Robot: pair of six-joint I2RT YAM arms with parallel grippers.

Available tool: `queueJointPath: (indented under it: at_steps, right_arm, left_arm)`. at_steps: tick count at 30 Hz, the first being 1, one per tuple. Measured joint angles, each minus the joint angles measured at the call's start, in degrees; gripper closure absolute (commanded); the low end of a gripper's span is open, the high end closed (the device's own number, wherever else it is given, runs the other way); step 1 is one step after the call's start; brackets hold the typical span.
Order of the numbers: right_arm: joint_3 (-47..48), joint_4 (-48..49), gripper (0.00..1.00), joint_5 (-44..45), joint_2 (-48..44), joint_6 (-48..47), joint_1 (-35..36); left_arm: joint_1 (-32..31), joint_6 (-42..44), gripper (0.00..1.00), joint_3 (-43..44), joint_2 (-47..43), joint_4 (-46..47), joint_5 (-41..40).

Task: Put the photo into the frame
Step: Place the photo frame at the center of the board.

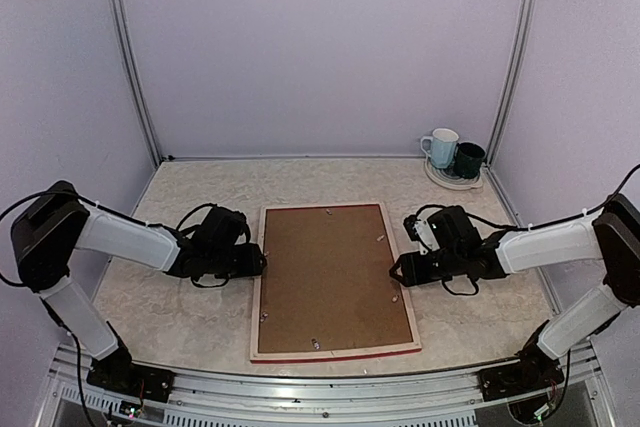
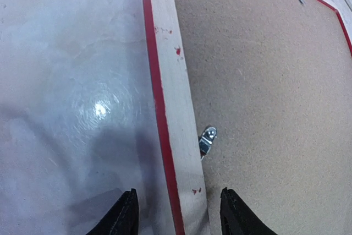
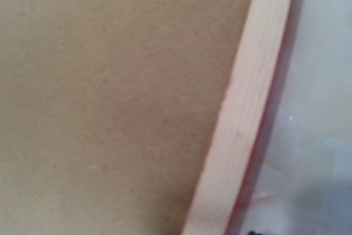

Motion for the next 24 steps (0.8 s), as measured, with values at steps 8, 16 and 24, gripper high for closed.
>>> queueJointPath:
  at_steps: [8,16,24]
  right_arm:
    - [0.0,0.9,0.68,1.2,3.4,0.1,0.0]
    - [0.0,1.6,0.72,1.4,3.8,0.4,0.0]
    - [0.0,2.0,0.72,1.4,4.0,0.7,0.0]
  left_arm:
    - [0.4,2.5,0.49,3.8,0.5,-3.3,-3.0]
    - [0.6,5.4,0.5,7.5,4.0,-7.2,-3.8]
    - [0.6,7.6,0.54,11.5,6.2,-10.3,-5.6]
